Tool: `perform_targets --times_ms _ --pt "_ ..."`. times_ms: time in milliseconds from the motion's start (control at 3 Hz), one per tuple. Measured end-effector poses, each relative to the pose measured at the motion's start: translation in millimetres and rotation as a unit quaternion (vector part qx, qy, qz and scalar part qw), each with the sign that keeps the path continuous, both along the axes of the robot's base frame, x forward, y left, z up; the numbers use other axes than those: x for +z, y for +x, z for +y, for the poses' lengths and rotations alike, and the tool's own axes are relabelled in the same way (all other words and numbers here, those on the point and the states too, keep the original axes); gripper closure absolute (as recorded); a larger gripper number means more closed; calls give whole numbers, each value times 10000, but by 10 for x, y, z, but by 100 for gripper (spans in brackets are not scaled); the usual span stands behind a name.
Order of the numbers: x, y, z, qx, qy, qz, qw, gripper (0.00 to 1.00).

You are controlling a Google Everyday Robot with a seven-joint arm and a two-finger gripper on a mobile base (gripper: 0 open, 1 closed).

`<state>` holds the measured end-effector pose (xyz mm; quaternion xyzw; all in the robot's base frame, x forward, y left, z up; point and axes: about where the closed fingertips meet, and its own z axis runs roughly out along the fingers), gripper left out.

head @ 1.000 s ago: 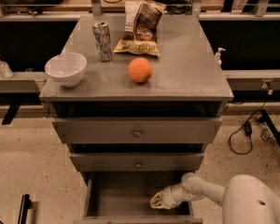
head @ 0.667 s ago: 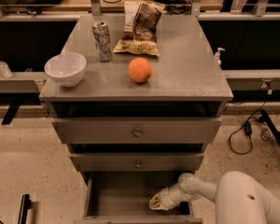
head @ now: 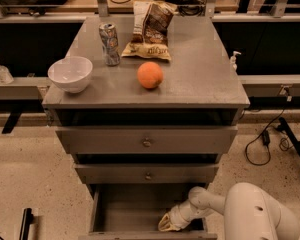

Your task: Open bottom drawer

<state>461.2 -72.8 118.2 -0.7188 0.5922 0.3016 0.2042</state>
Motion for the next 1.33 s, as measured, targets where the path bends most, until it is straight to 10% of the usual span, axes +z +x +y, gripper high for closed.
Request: perform_targets --times_ms 1333 --pt "209 -312 16 187 262 374 9988 100"
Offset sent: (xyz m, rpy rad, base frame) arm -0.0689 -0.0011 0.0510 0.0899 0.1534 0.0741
